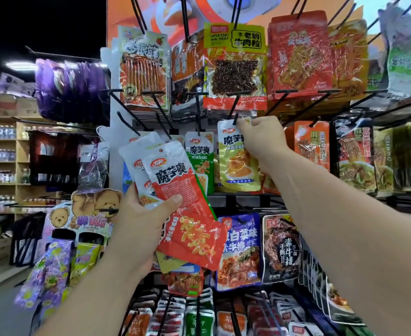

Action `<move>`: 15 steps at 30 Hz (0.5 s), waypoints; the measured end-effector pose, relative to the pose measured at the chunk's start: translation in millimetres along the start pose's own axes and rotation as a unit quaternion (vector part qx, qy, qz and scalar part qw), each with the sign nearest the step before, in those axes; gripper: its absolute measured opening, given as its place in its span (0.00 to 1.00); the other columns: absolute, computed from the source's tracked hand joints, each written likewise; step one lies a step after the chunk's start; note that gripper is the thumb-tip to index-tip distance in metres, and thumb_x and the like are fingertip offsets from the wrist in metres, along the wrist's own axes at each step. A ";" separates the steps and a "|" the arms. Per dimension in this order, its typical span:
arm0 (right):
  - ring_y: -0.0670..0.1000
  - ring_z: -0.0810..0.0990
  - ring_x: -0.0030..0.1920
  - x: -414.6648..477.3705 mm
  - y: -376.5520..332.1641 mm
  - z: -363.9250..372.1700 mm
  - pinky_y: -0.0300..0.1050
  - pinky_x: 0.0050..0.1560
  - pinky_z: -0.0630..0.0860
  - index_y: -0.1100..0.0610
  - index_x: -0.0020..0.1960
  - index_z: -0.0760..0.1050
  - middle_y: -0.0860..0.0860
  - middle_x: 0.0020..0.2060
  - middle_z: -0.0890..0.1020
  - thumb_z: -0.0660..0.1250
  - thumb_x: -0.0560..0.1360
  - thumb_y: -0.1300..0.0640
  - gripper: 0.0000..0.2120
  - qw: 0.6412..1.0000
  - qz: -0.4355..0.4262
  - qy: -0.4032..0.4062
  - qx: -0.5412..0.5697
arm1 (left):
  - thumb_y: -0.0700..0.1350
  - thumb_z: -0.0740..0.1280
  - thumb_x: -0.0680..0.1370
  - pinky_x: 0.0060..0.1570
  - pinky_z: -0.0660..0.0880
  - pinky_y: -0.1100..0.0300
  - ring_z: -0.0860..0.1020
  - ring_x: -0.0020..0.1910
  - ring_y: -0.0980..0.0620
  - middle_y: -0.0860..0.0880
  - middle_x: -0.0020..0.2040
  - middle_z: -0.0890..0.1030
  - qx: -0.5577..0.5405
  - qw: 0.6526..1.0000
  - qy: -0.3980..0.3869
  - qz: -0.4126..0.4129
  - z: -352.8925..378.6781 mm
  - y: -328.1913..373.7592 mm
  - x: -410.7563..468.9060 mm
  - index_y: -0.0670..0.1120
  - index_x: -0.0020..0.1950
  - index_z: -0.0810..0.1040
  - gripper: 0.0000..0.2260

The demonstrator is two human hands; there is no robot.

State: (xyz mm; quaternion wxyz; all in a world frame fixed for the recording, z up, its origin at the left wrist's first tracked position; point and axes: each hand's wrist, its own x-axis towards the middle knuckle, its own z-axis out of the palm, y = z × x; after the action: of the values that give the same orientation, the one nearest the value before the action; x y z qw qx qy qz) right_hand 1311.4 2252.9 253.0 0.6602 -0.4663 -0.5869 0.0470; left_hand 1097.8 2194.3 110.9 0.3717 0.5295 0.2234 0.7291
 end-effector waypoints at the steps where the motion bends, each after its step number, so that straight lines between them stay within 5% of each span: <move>1: 0.50 0.63 0.25 0.9 2.8 2.0 0.46 0.32 0.59 0.54 0.28 0.63 0.44 0.20 0.63 0.67 0.82 0.50 0.27 0.999 -0.003 0.006 -0.031 | 0.36 0.74 0.77 0.40 0.84 0.53 0.88 0.48 0.46 0.48 0.51 0.88 0.001 1.000 -0.001 0.003 0.2 -0.1 -0.1 0.53 0.58 0.78 0.16; 4: 0.54 0.76 0.43 -4.5 11.2 7.7 0.47 0.41 0.72 0.57 0.55 0.76 0.48 0.37 0.75 0.67 0.82 0.51 0.09 0.993 -0.025 0.020 -0.114 | 0.36 0.74 0.77 0.39 0.84 0.54 0.88 0.48 0.46 0.49 0.52 0.88 0.003 1.000 -0.001 0.006 0.3 -0.3 -0.5 0.53 0.58 0.78 0.16; 5: 0.55 0.77 0.47 -9.0 16.4 9.0 0.49 0.46 0.74 0.56 0.63 0.72 0.50 0.43 0.76 0.69 0.81 0.53 0.14 0.992 -0.045 0.027 -0.119 | 0.36 0.74 0.77 0.39 0.84 0.54 0.88 0.48 0.46 0.49 0.52 0.88 0.003 1.000 0.000 0.005 0.3 -0.5 -0.4 0.53 0.58 0.78 0.16; 10: 0.55 0.75 0.59 -41.5 37.4 5.5 0.48 0.59 0.75 0.52 0.69 0.72 0.55 0.69 0.68 0.76 0.76 0.58 0.24 0.937 -0.257 0.003 -0.235 | 0.36 0.74 0.76 0.38 0.83 0.55 0.88 0.46 0.48 0.50 0.51 0.88 -0.001 1.000 0.007 0.005 1.0 -1.8 0.7 0.52 0.60 0.77 0.16; 12: 0.62 0.62 0.78 -41.0 41.4 3.9 0.56 0.77 0.62 0.49 0.76 0.70 0.59 0.80 0.59 0.74 0.77 0.53 0.29 0.885 -0.296 -0.056 -0.354 | 0.36 0.74 0.76 0.38 0.83 0.56 0.88 0.46 0.49 0.50 0.50 0.88 -0.001 1.000 0.008 0.005 2.0 -2.0 1.3 0.52 0.59 0.77 0.16; 15: 0.63 0.39 0.83 -32.6 43.9 4.7 0.63 0.81 0.42 0.41 0.83 0.55 0.59 0.84 0.42 0.66 0.80 0.39 0.35 0.797 -0.307 -0.103 -0.509 | 0.36 0.74 0.76 0.37 0.83 0.56 0.88 0.46 0.49 0.51 0.50 0.88 -0.001 1.000 0.007 0.002 2.3 -1.6 2.5 0.52 0.60 0.77 0.17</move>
State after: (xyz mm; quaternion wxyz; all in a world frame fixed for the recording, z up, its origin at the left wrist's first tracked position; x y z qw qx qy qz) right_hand 1318.9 2260.3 199.1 0.2428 -0.5226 -0.7035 -0.4160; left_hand 1100.0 2197.1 112.1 0.3688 0.5247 0.2244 0.7337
